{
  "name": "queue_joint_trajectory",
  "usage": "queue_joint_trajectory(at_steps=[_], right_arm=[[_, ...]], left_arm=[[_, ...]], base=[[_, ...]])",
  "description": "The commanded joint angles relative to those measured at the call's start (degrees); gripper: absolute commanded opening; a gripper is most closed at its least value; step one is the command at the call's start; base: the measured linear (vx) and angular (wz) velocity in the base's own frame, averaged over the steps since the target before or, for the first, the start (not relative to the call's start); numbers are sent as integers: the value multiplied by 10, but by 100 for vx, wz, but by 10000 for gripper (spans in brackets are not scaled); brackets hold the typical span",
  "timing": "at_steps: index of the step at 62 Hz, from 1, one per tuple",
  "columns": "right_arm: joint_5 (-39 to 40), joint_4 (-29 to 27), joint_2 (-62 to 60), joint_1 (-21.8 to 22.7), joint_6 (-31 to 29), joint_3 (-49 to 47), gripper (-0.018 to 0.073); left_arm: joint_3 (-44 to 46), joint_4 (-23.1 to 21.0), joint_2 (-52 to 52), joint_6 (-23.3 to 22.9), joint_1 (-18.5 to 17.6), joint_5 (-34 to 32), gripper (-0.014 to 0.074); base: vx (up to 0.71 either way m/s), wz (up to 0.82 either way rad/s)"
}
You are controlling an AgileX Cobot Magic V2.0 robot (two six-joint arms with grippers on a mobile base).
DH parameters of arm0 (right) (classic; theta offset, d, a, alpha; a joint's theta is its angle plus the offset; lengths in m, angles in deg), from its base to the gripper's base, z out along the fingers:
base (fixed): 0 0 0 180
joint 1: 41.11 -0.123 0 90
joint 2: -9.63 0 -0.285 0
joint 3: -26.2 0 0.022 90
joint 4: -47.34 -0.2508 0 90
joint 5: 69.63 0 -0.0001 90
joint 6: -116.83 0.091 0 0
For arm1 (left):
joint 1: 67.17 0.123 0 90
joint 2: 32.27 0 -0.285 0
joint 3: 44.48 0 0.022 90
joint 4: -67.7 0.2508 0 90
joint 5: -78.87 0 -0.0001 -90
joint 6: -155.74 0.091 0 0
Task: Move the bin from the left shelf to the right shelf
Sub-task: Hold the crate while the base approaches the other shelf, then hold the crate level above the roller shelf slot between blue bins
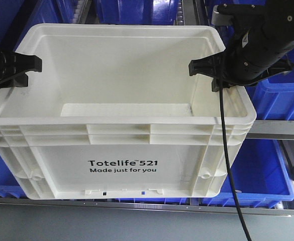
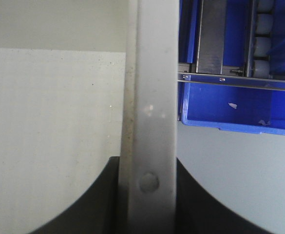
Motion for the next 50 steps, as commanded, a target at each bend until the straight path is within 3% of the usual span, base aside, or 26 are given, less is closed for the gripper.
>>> queue_joint_trajectory(at_steps=[1, 50], right_arm=[[47, 40, -30, 4, -3, -22, 22], [47, 40, -30, 4, -3, -22, 22]], left_arm=[[22, 15, 24, 8, 1, -52, -6], [22, 15, 24, 8, 1, -52, -6]], base=[[5, 16], [5, 8]])
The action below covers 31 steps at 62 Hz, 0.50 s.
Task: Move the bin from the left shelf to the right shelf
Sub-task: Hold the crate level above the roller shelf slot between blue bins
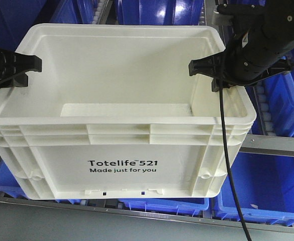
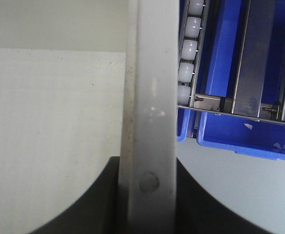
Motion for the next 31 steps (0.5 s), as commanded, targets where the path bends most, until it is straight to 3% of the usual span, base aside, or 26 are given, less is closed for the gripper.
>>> queue_joint_trajectory(at_steps=[1, 31], right_arm=[[47, 40, -30, 4, -3, -22, 22], [47, 40, -30, 4, -3, -22, 22]], left_arm=[[22, 15, 24, 8, 1, -52, -6], [22, 15, 24, 8, 1, -52, -6]], base=[[5, 0], [8, -7]])
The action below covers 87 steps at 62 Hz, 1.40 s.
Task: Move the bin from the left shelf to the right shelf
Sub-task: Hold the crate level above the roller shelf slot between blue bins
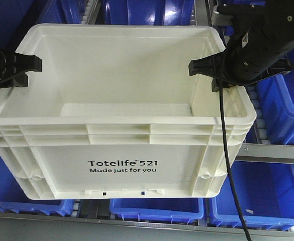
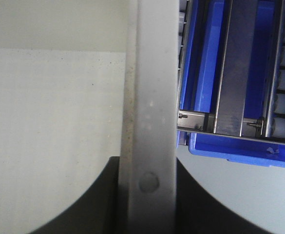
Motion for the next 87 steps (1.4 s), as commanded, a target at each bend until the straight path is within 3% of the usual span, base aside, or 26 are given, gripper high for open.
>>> queue_joint_trajectory(at_steps=[1, 87], right_arm=[[47, 40, -30, 4, -3, -22, 22], [47, 40, -30, 4, -3, -22, 22]], left_arm=[[22, 15, 24, 8, 1, -52, -6], [22, 15, 24, 8, 1, -52, -6]], base=[[10, -13], [5, -7]])
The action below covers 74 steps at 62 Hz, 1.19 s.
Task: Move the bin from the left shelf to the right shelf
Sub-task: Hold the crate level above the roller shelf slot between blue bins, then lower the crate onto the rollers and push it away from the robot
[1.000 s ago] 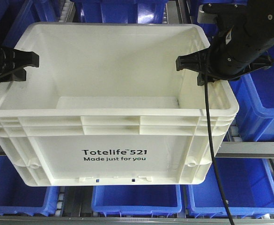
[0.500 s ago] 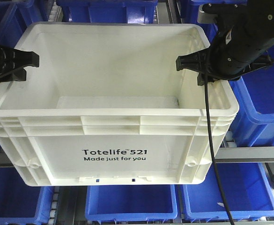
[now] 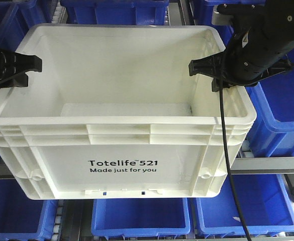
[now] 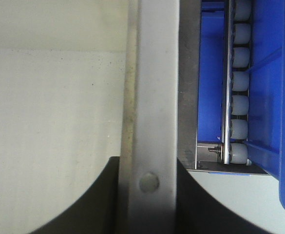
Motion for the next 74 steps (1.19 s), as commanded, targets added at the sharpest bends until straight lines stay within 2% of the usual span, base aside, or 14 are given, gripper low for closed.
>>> queue_joint_trajectory(at_steps=[1, 31, 41, 54, 66, 74], right_arm=[[47, 39, -30, 4, -3, -22, 22], [47, 40, -30, 4, -3, -22, 22], [68, 41, -30, 4, -3, -22, 22], [133, 56, -30, 4, -3, -22, 22], [199, 78, -28, 4, -3, -22, 22], [241, 94, -23, 4, -3, -22, 22]], left_arm=[[22, 15, 24, 8, 1, -51, -6], [22, 15, 24, 8, 1, -51, -6], [22, 17, 24, 8, 1, -57, -6], [22, 22, 23, 8, 1, -108, -6], [22, 67, -3, 8, 1, -167, -6], [22, 66, -26, 8, 1, -210, -6]], base=[[0, 0], [0, 0], [0, 0], [0, 0], [0, 0], [0, 0]])
